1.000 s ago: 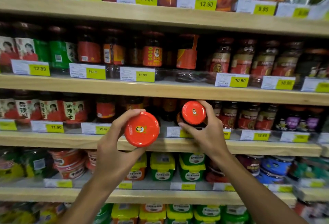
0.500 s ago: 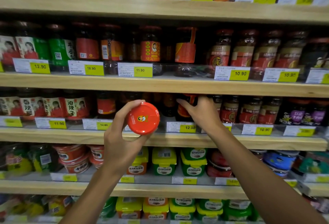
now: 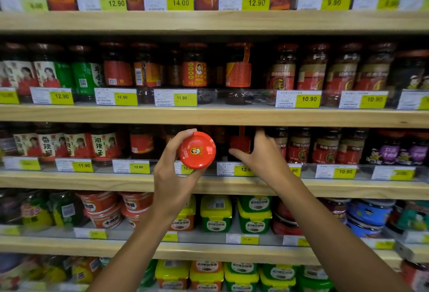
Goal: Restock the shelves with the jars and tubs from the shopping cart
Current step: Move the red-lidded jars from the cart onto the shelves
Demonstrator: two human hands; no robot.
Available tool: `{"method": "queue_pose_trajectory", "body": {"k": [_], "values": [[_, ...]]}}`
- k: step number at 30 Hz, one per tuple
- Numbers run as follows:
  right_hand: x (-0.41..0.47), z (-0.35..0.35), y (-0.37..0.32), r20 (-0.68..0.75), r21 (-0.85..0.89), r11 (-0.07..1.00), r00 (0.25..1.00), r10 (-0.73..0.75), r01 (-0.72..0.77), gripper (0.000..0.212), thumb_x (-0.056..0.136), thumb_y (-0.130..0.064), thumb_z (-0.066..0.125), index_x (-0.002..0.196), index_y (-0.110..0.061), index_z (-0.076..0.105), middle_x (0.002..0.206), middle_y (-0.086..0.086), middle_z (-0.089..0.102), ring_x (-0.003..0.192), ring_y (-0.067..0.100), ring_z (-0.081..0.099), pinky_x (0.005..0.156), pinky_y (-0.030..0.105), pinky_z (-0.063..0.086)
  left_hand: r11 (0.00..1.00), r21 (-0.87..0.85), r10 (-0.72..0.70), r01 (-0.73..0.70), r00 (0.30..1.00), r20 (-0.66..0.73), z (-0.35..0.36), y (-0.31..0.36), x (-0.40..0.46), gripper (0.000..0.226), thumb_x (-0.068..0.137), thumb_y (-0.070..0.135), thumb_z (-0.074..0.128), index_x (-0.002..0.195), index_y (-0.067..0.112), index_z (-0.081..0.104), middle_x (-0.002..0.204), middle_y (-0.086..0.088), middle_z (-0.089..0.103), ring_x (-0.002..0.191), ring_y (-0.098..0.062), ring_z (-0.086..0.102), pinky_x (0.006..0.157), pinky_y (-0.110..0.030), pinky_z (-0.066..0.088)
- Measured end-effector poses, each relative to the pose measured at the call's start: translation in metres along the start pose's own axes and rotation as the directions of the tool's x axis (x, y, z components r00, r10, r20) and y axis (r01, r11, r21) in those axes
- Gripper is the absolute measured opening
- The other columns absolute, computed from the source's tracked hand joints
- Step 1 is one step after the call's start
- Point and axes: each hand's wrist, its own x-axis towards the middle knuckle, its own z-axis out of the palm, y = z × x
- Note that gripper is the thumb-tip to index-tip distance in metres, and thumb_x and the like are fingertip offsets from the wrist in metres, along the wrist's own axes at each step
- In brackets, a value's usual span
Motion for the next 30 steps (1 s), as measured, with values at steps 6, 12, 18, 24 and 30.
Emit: {"method": "queue_pose_trajectory", "body": {"k": [6,12,18,24,30], "values": [[-0.040,-0.017,0.015,-0.011,0.021,0.996,0.996,-0.092,0.092,0.095,0.086,-0.051,0.075,0.158,-0.023,0.018,0.156,0.007,0.044,0.140,0.028,0.045,0.104,0.039,0.044,0.999,0.015,-0.049,0.050,0.998,-0.024,0.017,-0.011,-0.005,0.077,0.073,0.007,0.088,0.137,0.020,0.046,0.137,0.013,0.055,0.125,-0.016,0.058,0.097,-0.043,0.054],[-0.054,-0.026,0.029,0.009,0.079,0.988,0.991,-0.133,0.132,0.090,0.090,-0.051,0.069,0.160,-0.034,0.014,0.161,-0.008,0.037,0.146,0.016,0.036,0.108,0.030,0.034,0.984,0.040,-0.172,0.175,0.982,-0.074,0.036,-0.019,-0.004,0.078,0.073,0.016,0.089,0.138,0.020,0.046,0.134,0.015,0.052,0.125,-0.009,0.054,0.098,-0.030,0.052],[-0.057,-0.026,0.039,0.007,0.115,0.983,0.990,-0.142,0.140,0.087,0.092,-0.047,0.069,0.160,-0.036,0.016,0.157,-0.013,0.041,0.144,0.011,0.038,0.105,0.025,0.031,0.907,-0.080,-0.421,0.415,0.902,-0.093,0.049,-0.026,0.004,0.077,0.069,0.014,0.092,0.131,0.021,0.045,0.124,0.001,0.064,0.117,-0.008,0.063,0.103,-0.037,0.052],[-0.056,-0.023,0.042,0.017,0.138,0.980,0.989,-0.146,0.142,0.084,0.092,-0.045,0.069,0.159,-0.036,0.019,0.154,-0.014,0.043,0.142,0.011,0.040,0.104,0.024,0.032,0.886,0.101,-0.446,0.452,0.892,-0.079,0.049,-0.035,0.025,0.060,0.070,0.046,0.087,0.116,0.023,0.057,0.106,0.011,0.071,0.101,-0.004,0.066,0.096,-0.036,0.053],[-0.054,-0.021,0.042,0.017,0.132,0.980,0.989,-0.149,0.145,0.083,0.092,-0.045,0.070,0.158,-0.036,0.022,0.153,-0.015,0.045,0.141,0.010,0.042,0.104,0.025,0.033,0.847,0.257,-0.471,0.466,0.881,-0.045,0.052,-0.039,0.044,0.053,0.075,0.053,0.081,0.107,0.014,0.064,0.082,-0.003,0.068,0.078,-0.021,0.063,0.073,-0.038,0.055]]}}
